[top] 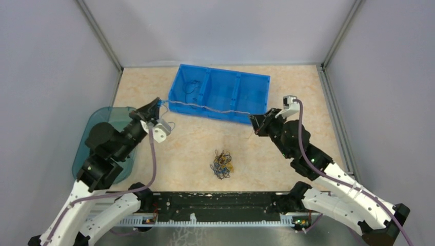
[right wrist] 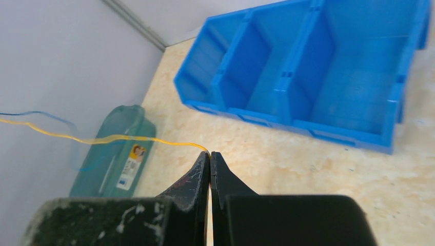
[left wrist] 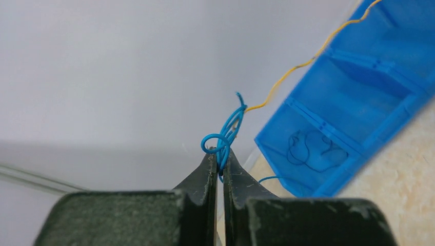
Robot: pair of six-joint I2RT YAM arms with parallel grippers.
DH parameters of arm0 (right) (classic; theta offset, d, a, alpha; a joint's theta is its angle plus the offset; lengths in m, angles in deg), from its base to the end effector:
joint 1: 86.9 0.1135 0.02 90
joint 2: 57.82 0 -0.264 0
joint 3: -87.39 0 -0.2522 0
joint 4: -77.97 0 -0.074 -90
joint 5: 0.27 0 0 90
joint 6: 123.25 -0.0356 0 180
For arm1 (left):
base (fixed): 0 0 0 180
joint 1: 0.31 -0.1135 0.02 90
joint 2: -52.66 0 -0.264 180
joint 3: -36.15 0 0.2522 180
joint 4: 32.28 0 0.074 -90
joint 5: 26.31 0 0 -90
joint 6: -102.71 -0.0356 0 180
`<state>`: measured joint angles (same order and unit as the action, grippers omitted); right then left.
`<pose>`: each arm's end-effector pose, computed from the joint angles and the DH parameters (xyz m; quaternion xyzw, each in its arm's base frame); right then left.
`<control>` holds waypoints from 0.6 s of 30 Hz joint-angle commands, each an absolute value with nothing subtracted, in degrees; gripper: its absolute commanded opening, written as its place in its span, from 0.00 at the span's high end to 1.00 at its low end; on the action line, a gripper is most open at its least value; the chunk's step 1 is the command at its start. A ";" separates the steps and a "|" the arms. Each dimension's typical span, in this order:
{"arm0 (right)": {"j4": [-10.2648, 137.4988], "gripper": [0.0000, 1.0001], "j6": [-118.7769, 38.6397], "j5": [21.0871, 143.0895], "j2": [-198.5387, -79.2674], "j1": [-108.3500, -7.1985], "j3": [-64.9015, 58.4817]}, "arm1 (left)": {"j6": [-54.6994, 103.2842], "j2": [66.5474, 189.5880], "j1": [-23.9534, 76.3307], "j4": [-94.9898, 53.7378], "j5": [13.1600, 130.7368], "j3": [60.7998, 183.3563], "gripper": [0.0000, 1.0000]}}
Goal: Untangle the cables
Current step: Untie the cable, then place the cable in the bin.
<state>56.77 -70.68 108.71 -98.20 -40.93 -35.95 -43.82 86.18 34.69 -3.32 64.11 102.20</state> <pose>0.1253 0.1129 0.3460 0.0571 0.7330 0.3529 0.5787 0.0997 -0.0701 0.4017 0.4925 0.4758 0.1337 0.7164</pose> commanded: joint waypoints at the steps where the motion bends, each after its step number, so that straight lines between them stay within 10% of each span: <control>1: 51.09 1.00 -70.70 119.19 -96.72 -41.41 -33.24 | -37.03 87.94 34.49 -2.77 62.56 111.68 1.00; 18: 60.50 1.00 -69.79 106.45 -95.40 -41.46 -39.62 | -18.26 107.82 34.54 1.14 76.25 124.67 0.96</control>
